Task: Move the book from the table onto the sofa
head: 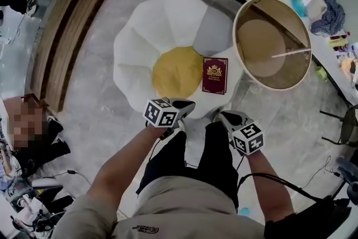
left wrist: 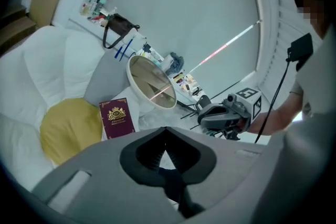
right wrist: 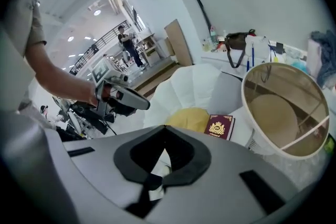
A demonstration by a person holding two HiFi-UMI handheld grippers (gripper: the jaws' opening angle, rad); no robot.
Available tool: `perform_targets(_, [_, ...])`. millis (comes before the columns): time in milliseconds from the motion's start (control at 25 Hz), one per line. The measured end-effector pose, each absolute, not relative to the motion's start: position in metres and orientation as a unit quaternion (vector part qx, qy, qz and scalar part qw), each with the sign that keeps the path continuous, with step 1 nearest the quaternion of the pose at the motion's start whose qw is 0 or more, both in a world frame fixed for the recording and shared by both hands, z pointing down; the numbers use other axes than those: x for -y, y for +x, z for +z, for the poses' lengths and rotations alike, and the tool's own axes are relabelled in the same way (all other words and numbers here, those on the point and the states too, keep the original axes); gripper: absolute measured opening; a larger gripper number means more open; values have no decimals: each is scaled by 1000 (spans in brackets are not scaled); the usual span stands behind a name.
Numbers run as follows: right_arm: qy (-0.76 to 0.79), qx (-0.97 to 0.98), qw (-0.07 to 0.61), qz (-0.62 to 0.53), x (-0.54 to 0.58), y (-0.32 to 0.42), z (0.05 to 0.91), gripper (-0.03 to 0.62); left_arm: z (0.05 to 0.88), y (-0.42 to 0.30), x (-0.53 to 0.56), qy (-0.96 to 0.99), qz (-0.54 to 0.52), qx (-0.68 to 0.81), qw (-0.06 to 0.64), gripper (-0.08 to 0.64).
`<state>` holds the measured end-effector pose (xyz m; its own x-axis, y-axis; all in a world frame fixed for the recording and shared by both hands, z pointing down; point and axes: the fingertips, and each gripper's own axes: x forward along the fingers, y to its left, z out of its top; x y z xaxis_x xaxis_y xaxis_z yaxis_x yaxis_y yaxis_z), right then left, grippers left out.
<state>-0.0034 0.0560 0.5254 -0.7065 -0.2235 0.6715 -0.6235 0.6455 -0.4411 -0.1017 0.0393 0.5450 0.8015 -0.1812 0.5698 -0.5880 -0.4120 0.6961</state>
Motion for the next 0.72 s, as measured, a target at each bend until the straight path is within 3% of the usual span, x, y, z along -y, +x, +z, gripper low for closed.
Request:
perform_targets(360, [284,880,227,305,-86,-8,399,12,403,-99,-89,875,214,205,383,8])
perform_targets(720, [304,893,213,254,-115,-4,327,12,299,-91,-124,916,179,197,300,8])
